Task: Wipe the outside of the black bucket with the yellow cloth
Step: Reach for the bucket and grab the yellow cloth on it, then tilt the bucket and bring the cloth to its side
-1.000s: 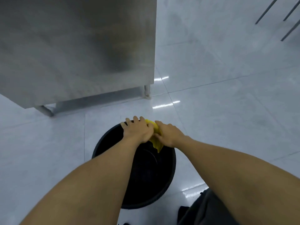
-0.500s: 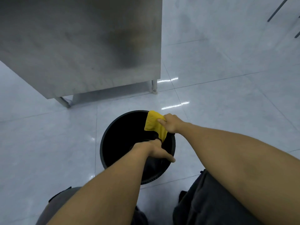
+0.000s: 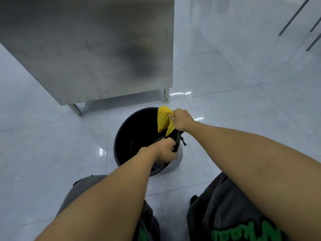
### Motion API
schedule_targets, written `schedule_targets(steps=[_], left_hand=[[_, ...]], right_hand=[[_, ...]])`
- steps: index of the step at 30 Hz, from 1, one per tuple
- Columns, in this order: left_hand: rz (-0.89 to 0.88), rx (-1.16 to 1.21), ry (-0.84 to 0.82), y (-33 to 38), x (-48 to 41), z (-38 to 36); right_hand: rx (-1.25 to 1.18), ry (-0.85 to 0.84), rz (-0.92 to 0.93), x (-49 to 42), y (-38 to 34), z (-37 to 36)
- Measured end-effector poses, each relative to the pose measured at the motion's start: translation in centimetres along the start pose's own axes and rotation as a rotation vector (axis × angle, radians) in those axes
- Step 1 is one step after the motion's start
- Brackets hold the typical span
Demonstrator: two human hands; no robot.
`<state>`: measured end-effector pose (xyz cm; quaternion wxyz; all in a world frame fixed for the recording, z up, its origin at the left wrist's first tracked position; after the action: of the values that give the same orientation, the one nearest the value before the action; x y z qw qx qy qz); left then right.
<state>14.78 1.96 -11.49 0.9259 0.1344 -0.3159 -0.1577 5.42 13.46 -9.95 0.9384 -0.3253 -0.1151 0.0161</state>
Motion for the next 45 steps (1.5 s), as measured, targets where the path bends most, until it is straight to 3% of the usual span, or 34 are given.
schedule_targets(steps=[5,8,18,26,31,37,41,45], left_hand=[[-0.015,0.084,0.131,0.4,-0.2,-1.4],[0.009,0.085,0.288,0.7,-0.2,-1.5],[0.056,0.082,0.66,-1.6,0.7,0.8],[0.164,0.128,0.789,-2.9,0.7,2.5],[0.302,0.331,0.915,-3.6,0.8,3.3],[0.266,0.425,1.009,-3.7,0.6,3.1],[0.264,0.385,1.041,-3.9,1.1,3.1],[0.366,0.158,0.87,-3.3,1.1,3.1]], right_hand=[[0.119,0.075,0.057,0.3,-0.1,-0.6],[0.058,0.175,0.07,0.8,-0.1,-0.9],[-0.909,0.697,-0.295,3.1,1.0,-1.3],[-1.087,0.965,-0.101,3.6,-2.1,1.4],[-0.959,0.856,0.086,4.1,-3.7,1.6],[-0.708,0.336,0.208,5.1,-2.5,-6.0],[-0.73,0.325,0.245,4.8,-2.2,-7.2],[-0.624,0.418,0.088,4.5,0.0,-7.9]])
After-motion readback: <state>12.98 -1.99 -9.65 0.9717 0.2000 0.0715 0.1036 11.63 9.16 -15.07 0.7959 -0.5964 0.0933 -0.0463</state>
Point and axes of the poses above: each hand's wrist, its own x-axis away from the middle knuckle, its own z-axis out of the back of the hand, y = z × x, the point moved 3 cm from there along -x, towards the middle knuckle, and after that the axes turned 9 degrees about -x, right-handed, at the moved point
